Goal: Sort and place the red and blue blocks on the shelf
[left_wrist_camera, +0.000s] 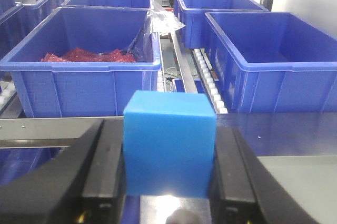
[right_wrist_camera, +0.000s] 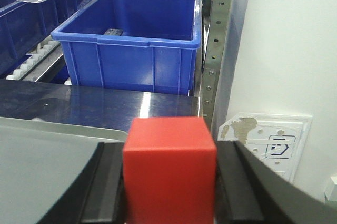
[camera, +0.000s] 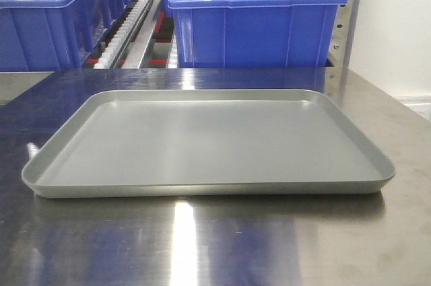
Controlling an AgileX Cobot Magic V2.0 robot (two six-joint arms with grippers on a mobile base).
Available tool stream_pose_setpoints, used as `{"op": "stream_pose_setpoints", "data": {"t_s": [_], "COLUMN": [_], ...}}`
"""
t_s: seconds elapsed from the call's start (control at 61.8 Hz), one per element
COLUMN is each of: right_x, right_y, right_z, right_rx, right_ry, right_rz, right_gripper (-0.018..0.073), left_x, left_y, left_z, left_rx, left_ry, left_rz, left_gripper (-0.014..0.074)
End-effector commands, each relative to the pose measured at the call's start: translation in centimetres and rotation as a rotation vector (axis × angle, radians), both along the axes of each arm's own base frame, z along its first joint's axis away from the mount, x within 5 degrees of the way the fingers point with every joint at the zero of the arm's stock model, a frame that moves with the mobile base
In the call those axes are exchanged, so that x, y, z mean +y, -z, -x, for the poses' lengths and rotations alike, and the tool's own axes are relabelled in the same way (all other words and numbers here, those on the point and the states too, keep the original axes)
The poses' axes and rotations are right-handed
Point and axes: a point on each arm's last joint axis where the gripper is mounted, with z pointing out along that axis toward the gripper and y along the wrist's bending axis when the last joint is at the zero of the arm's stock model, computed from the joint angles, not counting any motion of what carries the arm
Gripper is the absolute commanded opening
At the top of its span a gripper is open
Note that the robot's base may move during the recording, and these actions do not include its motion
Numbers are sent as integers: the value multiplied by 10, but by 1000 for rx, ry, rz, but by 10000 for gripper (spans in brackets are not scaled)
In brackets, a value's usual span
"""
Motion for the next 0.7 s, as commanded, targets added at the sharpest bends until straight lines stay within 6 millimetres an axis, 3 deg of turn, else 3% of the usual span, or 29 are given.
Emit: {"op": "stream_pose_setpoints", "data": {"t_s": [0.0,0.68], "right_x": [0,0], "right_y": [-18,-18], "right_z": [1,1], "right_rx": [-115,-115], "right_ry": [4,4], "right_rz": [-8,-8], "right_gripper": [57,57], "left_x": [1,1], "left_y": [-15,-15], "left_z": [1,1], "left_rx": [-95,-95], "left_ry": [-9,-9], "left_rz": [10,10], "left_gripper": [122,122]}}
